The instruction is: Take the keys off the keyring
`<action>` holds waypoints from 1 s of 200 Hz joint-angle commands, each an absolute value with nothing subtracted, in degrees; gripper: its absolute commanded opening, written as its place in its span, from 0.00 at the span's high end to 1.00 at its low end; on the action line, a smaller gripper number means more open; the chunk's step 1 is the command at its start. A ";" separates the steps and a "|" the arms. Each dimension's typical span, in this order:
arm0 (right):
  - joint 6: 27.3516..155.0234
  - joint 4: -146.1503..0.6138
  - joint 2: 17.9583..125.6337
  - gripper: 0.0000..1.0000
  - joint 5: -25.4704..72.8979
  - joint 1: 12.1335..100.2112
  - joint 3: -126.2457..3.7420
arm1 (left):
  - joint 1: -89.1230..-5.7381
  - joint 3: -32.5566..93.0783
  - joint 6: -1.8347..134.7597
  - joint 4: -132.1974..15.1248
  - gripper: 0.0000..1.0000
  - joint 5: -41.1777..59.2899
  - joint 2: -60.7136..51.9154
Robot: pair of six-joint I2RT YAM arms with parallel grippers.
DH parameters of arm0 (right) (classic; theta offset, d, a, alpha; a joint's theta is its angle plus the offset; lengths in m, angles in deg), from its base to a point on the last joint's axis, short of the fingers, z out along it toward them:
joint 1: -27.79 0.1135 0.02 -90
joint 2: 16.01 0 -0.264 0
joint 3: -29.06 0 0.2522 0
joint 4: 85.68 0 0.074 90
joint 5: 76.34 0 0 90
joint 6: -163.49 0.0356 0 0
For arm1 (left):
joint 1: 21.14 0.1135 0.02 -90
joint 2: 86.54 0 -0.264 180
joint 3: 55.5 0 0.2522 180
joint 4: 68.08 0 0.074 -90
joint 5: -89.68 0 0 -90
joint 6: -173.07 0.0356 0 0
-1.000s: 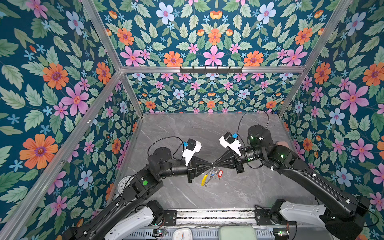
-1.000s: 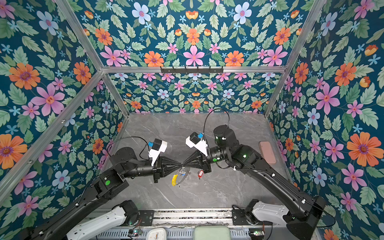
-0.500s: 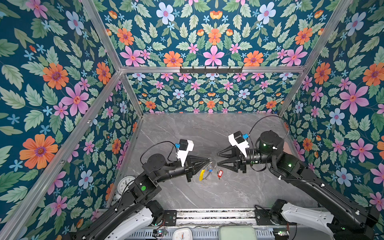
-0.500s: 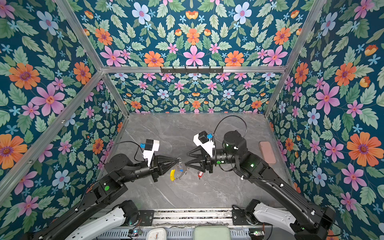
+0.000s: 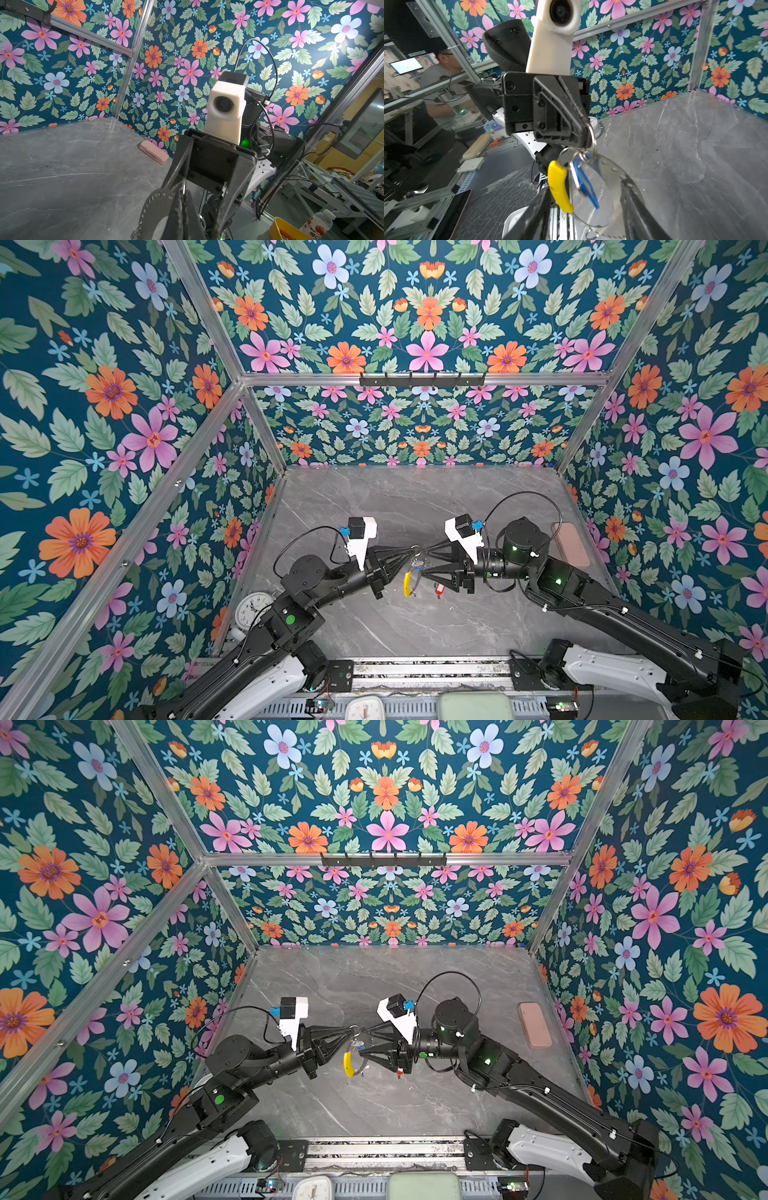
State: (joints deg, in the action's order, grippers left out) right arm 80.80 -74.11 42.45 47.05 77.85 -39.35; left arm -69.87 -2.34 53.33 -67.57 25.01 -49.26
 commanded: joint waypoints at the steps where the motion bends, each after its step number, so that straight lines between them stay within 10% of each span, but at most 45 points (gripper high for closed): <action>1: 80.41 -77.33 43.39 0.44 46.70 77.97 -40.23 | -69.84 -2.67 52.49 -72.17 1.00 24.30 -49.29; 106: 83.64 -81.00 48.66 1.00 56.91 78.15 -43.15 | -69.88 -5.73 51.87 -76.85 1.00 20.72 -51.03; 200: 85.70 -82.56 52.95 1.00 59.94 79.45 -44.93 | -69.83 -8.86 53.51 -79.32 1.00 17.79 -52.30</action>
State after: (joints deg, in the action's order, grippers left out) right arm 85.26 -80.63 53.88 58.74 79.34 -45.36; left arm -69.83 -8.59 51.80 -79.42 18.27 -51.54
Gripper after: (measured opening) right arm 0.060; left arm 0.050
